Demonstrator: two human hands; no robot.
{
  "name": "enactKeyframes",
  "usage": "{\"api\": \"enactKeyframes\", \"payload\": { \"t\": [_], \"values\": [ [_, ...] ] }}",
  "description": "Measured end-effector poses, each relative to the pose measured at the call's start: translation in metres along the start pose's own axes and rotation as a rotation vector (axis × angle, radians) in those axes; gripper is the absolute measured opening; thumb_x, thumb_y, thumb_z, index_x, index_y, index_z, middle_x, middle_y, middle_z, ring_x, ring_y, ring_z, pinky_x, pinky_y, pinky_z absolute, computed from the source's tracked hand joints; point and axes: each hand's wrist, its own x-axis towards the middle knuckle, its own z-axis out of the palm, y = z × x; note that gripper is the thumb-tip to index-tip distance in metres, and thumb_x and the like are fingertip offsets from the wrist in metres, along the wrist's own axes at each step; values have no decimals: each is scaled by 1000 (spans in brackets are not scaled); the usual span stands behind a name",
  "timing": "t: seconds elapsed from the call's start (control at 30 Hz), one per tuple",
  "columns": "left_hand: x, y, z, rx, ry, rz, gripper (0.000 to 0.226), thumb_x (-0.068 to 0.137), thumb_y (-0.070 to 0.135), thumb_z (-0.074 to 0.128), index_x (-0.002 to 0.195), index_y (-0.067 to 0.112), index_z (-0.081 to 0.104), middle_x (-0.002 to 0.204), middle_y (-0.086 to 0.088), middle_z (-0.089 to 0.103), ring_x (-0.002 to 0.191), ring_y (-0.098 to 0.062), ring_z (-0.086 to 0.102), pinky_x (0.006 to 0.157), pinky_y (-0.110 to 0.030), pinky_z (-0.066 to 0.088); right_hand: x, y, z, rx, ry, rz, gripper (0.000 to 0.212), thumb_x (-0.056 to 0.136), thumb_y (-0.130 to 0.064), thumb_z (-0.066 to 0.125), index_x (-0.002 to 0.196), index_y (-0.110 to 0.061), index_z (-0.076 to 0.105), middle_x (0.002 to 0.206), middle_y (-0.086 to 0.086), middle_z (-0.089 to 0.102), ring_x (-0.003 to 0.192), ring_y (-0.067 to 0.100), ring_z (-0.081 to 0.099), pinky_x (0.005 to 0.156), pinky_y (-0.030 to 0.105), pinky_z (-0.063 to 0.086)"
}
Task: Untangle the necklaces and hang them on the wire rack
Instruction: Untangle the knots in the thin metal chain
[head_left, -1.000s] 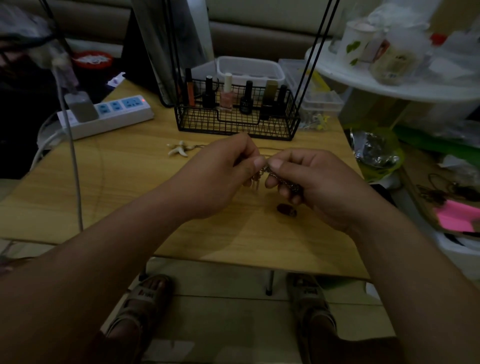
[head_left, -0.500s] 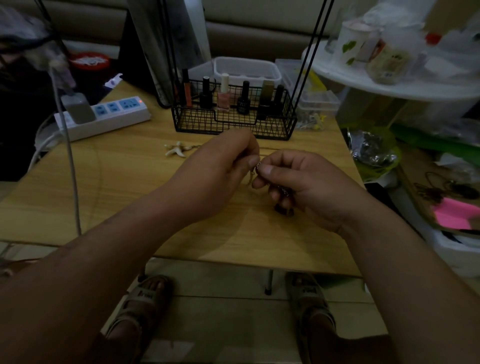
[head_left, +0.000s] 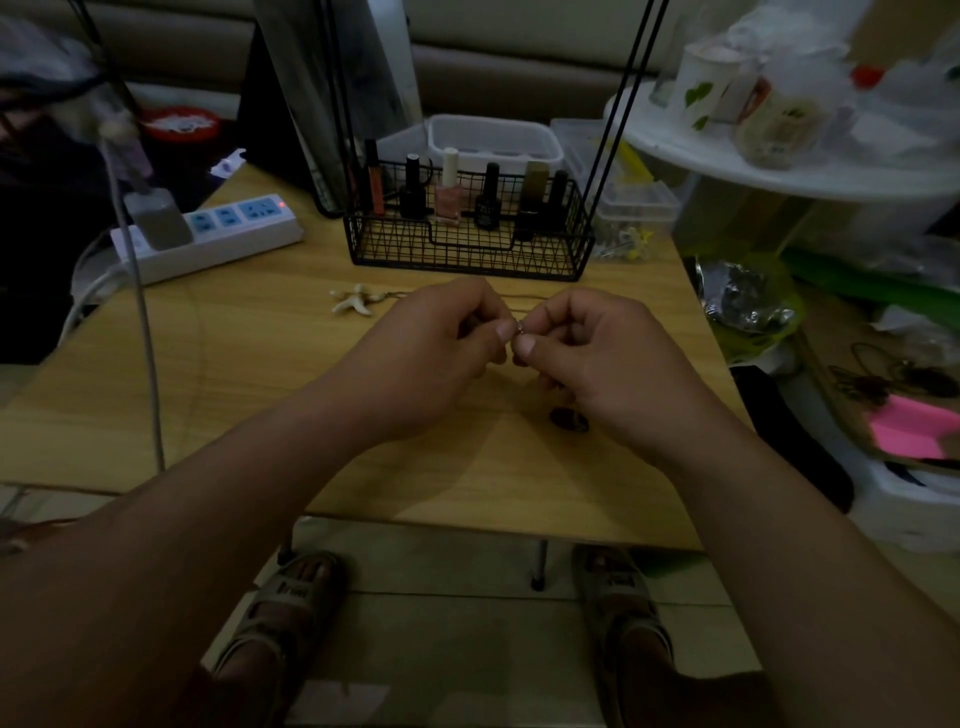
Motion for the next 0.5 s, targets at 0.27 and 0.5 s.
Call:
{"api": "enactKeyframes", "payload": {
  "t": [0.27,0.5],
  "values": [
    [-3,3,0,5,-16,-21,11,106,27,54,98,27,61,84,10,67,73,0,61,64,-21,47,0,-3,2,48,4,26,6,100,-20,67,102,-18,71,87,0,77,73,11,73,76,47,61],
    [-3,5,-1,-25,-3,1,11,103,23,58,92,26,59,78,4,64,63,-3,53,54,-23,44,0,-2,2,-5,41,-3,9,100,-25,65,96,-21,72,89,-2,78,86,16,73,87,51,59]
  ]
}}
